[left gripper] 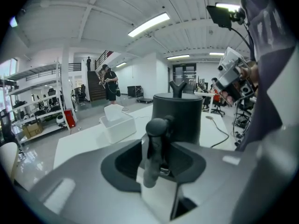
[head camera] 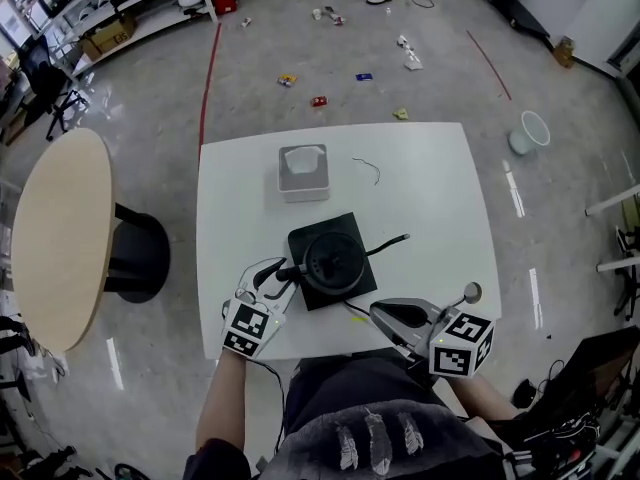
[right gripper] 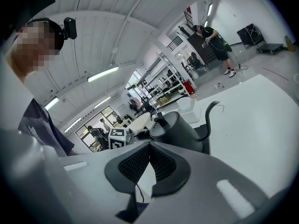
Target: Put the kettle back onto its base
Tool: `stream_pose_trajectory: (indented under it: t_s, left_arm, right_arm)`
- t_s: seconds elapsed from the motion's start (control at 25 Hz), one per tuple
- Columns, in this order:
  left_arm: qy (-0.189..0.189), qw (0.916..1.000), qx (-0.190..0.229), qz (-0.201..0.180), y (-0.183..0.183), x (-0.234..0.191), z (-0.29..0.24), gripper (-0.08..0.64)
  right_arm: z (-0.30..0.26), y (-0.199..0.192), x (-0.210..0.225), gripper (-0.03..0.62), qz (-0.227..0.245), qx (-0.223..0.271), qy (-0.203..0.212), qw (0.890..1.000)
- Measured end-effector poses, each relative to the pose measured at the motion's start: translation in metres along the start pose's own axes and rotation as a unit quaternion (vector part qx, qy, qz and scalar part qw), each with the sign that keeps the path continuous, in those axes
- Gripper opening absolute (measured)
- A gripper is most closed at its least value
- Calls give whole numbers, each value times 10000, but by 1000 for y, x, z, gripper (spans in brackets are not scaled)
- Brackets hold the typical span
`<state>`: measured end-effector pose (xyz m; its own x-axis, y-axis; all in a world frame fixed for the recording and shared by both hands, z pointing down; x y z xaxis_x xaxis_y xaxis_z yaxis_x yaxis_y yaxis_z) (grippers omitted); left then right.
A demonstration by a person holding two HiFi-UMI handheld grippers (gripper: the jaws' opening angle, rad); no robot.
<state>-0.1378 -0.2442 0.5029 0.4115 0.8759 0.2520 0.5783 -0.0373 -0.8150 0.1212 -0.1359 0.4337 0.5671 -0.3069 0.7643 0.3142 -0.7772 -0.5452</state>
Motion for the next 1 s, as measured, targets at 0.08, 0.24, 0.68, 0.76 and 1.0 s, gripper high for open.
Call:
stream_pose_trajectory:
  t_s: [0.08, 0.24, 0.68, 0.76, 1.0]
  left_arm:
    - [23, 10000, -46, 9, -6, -2, 2, 136]
    - [50, 9996, -167, 236, -15, -4, 9, 154]
    - [-117, 9953, 96, 952, -24, -23, 35, 299]
    - [-143, 9960, 103, 880, -23, -24, 36, 301]
    - [-272, 9980, 132, 560, -23, -19, 21, 296]
  right_arm:
    - [-9, -2, 0, 0, 37, 7, 51, 10000]
    - [-17, 1, -7, 0, 110, -12, 126, 9999]
    - [-34, 7, -23, 0, 176, 89, 116, 9997]
    - [-40, 6, -27, 0, 214, 59, 133, 9997]
    - [-48, 1, -41, 0, 296, -43, 56, 9995]
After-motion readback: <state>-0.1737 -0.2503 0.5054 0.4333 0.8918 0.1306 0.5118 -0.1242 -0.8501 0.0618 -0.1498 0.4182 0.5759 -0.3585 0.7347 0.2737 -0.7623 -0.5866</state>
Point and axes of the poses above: the fingertips, and each gripper's own axes: z backward along the fingers, x to its right, y out of its top, the point moved 10 cm from there along z, backward along the fingers, and after that the axes turned 13 degrees about -z, right-handed, at the moved point
